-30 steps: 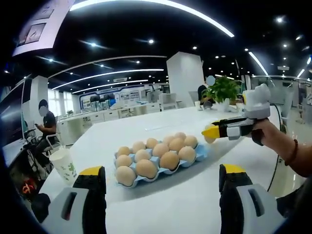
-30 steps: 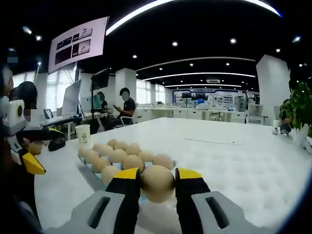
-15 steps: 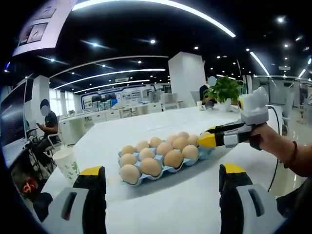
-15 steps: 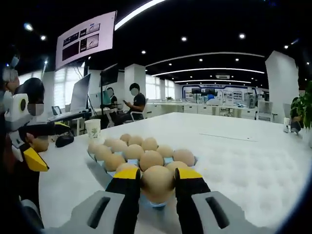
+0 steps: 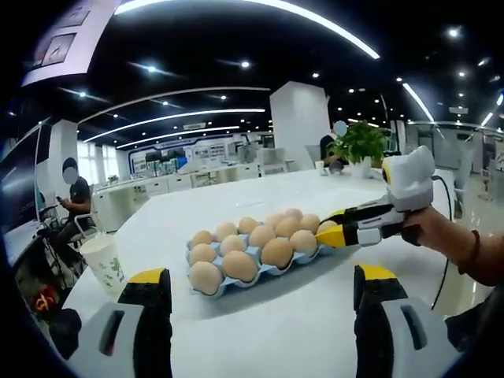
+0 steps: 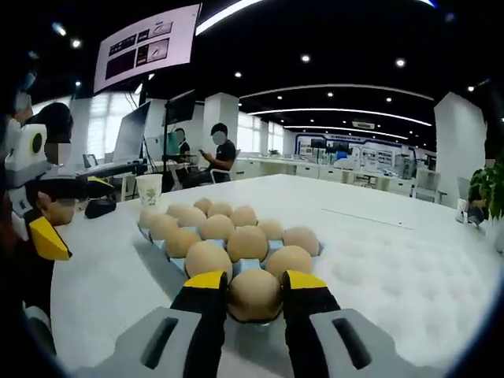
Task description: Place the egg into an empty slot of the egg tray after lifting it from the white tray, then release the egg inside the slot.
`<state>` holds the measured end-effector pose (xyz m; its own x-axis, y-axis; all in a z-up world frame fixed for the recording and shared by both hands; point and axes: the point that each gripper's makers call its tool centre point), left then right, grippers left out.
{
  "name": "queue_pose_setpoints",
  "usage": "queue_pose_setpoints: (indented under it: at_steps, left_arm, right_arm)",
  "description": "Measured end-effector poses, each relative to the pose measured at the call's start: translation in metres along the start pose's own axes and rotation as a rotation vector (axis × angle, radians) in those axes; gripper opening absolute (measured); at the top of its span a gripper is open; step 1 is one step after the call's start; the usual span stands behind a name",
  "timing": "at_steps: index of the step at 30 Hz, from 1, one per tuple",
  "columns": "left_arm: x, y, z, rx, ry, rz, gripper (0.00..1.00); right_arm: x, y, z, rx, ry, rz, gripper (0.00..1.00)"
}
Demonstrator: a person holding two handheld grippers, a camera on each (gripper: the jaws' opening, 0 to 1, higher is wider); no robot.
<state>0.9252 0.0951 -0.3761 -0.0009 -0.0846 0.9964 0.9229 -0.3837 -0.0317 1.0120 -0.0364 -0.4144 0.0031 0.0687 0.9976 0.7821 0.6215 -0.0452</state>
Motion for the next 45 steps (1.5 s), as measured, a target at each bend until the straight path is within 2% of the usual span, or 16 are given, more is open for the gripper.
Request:
queue_pose_setpoints:
  at_steps: [7, 20, 24, 30, 36, 45]
  left_arm:
    - [0.002, 0.002, 0.002, 0.009, 0.0, -0.004, 0.99]
    - [0.009, 0.008, 0.002, 0.006, -0.002, -0.021, 1.0]
    - [0.012, 0.009, 0.0, 0.002, -0.013, -0.032, 1.0]
    - [0.013, 0.009, -0.001, 0.004, -0.016, -0.037, 1.0]
    - [0.014, 0.011, 0.0, 0.007, -0.017, -0.038, 1.0]
    - [0.015, 0.011, 0.004, 0.019, -0.004, -0.033, 1.0]
  right_arm:
    - [0.003, -0.004, -0.003, 0.005, 0.012, -0.004, 0.4]
    - [0.026, -0.012, -0.016, 0.003, 0.003, -0.027, 0.76]
    - [0.031, -0.016, -0.022, 0.002, 0.0, -0.025, 0.84]
    - [0.037, -0.028, -0.035, -0.014, 0.001, -0.017, 0.91]
    - [0.048, -0.043, -0.055, -0.049, 0.014, -0.042, 0.92]
    - [0.045, -0.061, -0.075, -0.067, -0.015, -0.018, 0.94]
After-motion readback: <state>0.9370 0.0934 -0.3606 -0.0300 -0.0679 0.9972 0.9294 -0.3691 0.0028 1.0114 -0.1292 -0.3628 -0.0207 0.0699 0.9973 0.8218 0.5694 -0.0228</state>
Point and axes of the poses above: the point that each gripper's makers call its tool centre point, and the gripper's own axes: y roughly forward along the fingers, z roughly to its left, x roughly out of its top, and after that the axes turned 11 degrees about -z, right-handed
